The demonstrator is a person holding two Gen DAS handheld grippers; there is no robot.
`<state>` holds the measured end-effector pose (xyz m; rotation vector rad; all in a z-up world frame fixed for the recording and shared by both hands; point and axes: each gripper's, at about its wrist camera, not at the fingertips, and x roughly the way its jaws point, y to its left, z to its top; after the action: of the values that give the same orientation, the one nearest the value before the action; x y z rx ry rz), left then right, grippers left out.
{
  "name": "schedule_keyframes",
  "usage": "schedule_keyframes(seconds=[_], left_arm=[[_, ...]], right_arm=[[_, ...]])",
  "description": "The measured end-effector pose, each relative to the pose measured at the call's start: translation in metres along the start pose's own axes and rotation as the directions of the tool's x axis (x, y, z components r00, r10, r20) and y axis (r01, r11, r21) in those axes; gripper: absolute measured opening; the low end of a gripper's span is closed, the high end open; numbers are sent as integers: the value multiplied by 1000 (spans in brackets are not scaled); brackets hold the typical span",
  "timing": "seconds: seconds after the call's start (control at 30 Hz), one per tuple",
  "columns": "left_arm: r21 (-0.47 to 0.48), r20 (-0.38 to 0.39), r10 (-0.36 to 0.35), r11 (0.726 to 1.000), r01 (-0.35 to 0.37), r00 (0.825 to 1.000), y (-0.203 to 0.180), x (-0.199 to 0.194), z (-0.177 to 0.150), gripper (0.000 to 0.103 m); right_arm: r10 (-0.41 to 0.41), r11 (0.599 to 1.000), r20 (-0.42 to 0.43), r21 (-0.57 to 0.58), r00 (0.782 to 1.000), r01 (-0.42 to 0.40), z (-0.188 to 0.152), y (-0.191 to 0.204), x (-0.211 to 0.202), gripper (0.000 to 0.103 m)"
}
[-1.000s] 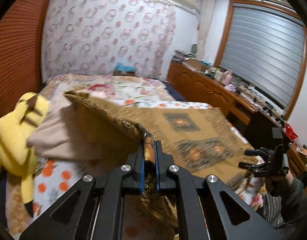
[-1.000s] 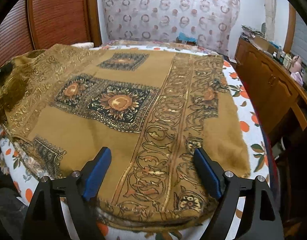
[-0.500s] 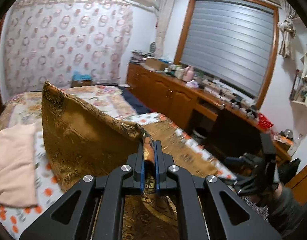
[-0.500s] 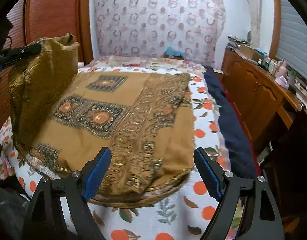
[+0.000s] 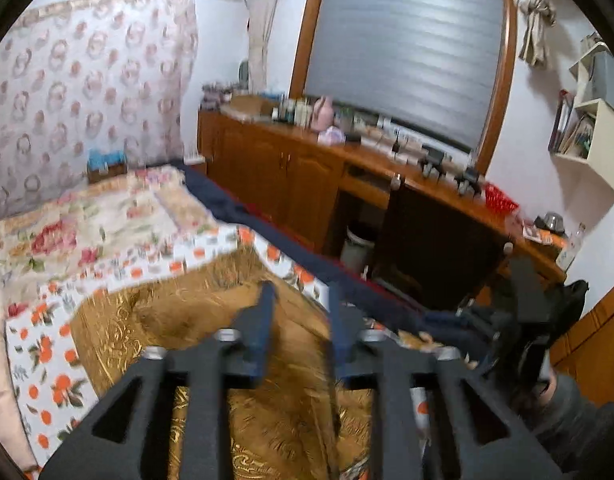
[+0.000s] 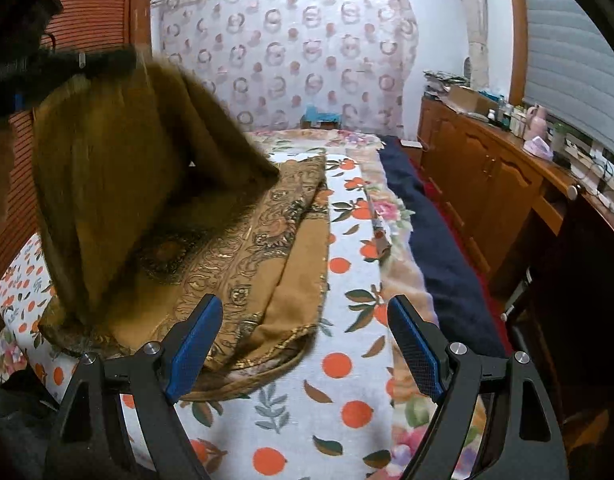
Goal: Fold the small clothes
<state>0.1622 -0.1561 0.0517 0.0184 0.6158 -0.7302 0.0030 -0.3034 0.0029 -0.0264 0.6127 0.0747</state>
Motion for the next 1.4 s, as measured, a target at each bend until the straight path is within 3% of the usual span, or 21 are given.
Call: schedule_keyframes(seconds=[0.07,0.13,0.23,0.33,0.77,1.2,1.4], left_arm=[[-6,-24,18,1000,-18,1000,8,5,-7,47],[-11,-51,58,998,-59,997,12,11,-12,61],[-39,-59,76,996,-78,995,24,7,-24,75],[-52,-69,105,993,-109,992,33,4,-35,78],[-77,-46,240,967,-243,970,56,-19,-66,78],[-100,-36,257,960,-260,966,71,-23,-76,78],[-107,-41,271,956,-273,962,87,-18,-75,78]], right_arm=[[-5,1000,-1,0,1000,5,0,-2,1,86],[-5,1000,-1,2,1000,5,1,-1,4,86],[-1,1000,2,0,1000,1,5,-1,8,86],[3,1000,2,-11,1000,-3,7,1,12,86],[40,998,6,-55,999,-40,24,22,29,86],[66,993,21,-101,998,-63,40,35,38,86],[45,985,17,-166,999,-42,65,37,67,86]])
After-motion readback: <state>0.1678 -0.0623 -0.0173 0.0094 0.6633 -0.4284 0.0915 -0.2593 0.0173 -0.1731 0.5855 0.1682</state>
